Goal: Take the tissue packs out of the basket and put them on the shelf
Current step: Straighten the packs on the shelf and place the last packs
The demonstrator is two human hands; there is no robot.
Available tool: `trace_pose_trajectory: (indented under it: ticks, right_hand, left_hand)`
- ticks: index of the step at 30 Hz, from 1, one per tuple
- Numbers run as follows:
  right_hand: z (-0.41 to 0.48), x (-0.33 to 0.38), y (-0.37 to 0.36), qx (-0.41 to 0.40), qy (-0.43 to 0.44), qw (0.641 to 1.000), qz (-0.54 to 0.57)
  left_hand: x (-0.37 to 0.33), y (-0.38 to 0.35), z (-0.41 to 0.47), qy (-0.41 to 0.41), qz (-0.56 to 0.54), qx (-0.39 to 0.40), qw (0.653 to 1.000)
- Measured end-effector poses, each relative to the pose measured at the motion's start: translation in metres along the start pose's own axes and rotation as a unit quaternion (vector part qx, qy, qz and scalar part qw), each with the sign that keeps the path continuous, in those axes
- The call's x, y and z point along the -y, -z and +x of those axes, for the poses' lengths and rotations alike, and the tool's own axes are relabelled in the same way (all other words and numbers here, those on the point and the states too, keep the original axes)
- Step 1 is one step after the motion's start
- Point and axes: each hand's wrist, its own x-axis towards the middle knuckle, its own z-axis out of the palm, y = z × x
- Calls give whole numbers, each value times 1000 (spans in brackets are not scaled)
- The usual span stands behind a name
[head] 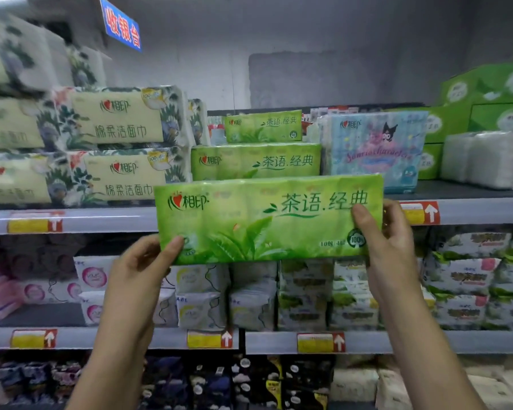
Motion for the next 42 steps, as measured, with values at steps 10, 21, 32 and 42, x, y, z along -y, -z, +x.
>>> trace_pose_trajectory:
  ticks: [10,21,32,42]
  right_hand:
    - [79,-10,-20,71,102,974,-191]
    - [104,-35,-37,20,145,942,-303]
    - [108,-52,-39,-38,161,920,-356]
    - [108,-58,-43,-59,187,886,-421]
  left_hand:
    - [-10,-24,92,-100,40,-27,994]
    - [10,-35,130,-120,145,-62,980]
    - [20,-46,133,-136,239,-131,953]
    - [22,-42,141,-157,316,-127,927]
